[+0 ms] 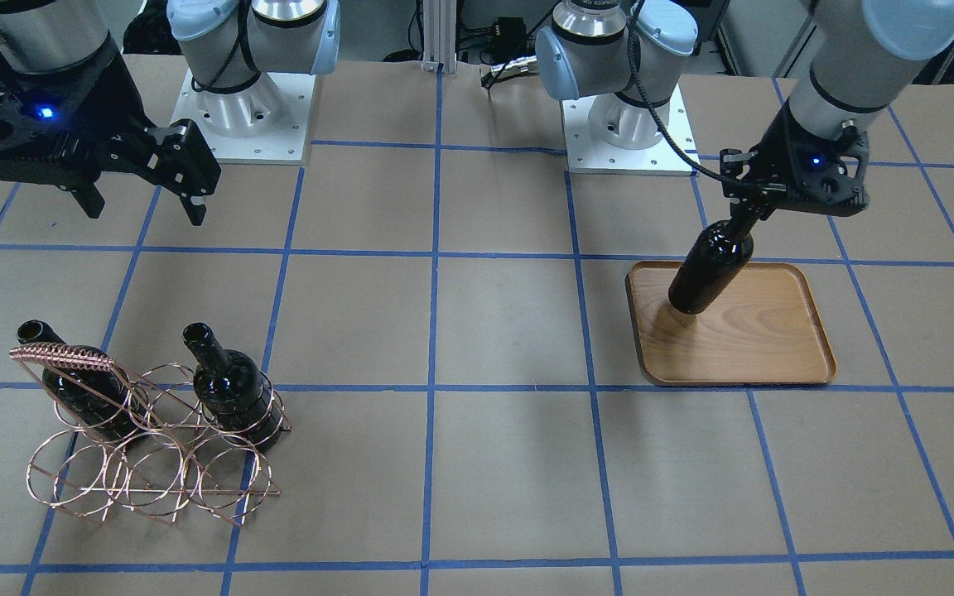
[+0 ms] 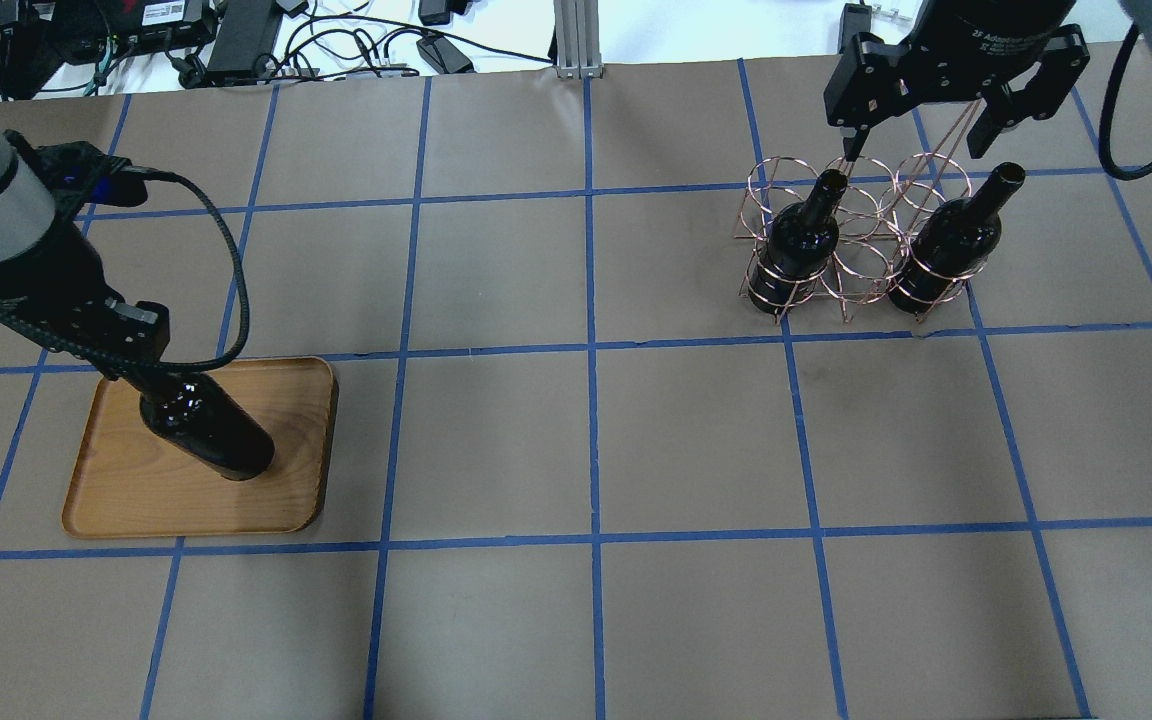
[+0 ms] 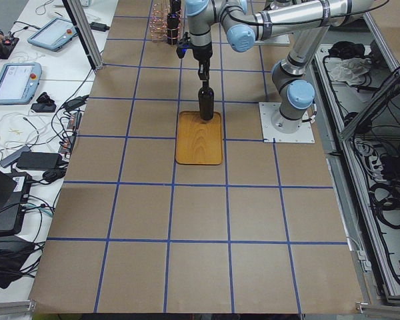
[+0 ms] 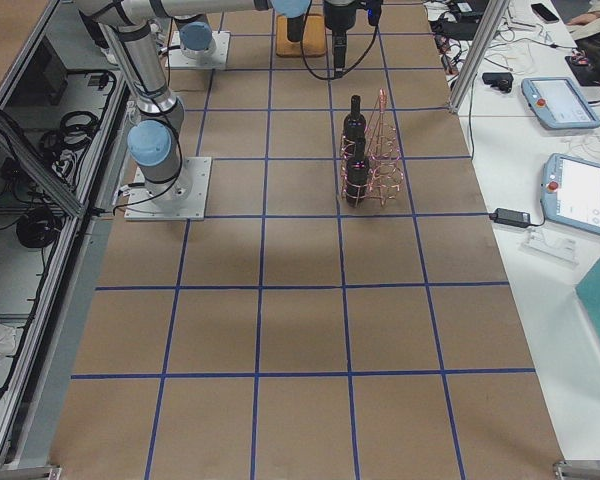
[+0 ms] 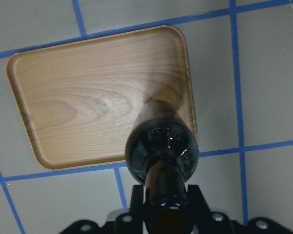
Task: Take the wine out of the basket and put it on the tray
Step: 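Grasp the bottle neck with the left gripper and lay it on the tray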
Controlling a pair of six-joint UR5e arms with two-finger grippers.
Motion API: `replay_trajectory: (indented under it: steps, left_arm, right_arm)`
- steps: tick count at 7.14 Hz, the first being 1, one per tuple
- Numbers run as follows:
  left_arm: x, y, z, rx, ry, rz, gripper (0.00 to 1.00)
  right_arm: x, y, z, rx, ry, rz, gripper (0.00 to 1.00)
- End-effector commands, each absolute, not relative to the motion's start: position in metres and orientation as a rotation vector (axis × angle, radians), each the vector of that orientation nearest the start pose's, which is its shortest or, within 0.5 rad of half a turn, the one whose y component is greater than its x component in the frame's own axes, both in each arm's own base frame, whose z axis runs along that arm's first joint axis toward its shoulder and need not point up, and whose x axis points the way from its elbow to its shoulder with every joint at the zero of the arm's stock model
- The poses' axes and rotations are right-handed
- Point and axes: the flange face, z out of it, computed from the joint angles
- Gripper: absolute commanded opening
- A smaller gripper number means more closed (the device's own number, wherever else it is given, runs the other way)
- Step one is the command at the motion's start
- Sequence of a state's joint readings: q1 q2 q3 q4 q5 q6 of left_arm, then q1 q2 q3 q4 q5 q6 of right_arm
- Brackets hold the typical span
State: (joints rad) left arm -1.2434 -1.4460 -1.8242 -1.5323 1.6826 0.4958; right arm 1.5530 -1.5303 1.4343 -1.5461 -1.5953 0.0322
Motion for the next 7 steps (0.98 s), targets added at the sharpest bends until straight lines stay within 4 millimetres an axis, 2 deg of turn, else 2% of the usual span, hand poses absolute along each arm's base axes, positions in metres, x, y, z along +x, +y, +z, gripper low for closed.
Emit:
replay_trajectory:
  steps: [1, 5, 6, 7]
  left_arm:
    - [0.0738, -0.4430, 0.4201, 0.299, 3.072, 0.176, 0.00]
    - [0.0811, -0.4482, 0.4145, 0.313, 3.075, 0.169, 0.00]
    - [0.0806, -0.4482, 0.4143, 0.313, 3.080, 0.168, 0.10]
    - [0.0820, -0.4484, 0.4121, 0.309, 3.085, 0.175, 0.58]
  right_arm:
    - [0.1214, -0.5164, 0.5330, 0.079, 3.163, -0.117, 1.00]
    - [0.1223, -0.5156, 0.5338, 0.077, 3.161, -0.119, 1.00]
    - [0.1214, -0.5167, 0.5334, 0.079, 3.162, -0.122, 1.00]
    - [0.1212, -0.5167, 0.5334, 0.079, 3.164, -0.122, 1.00]
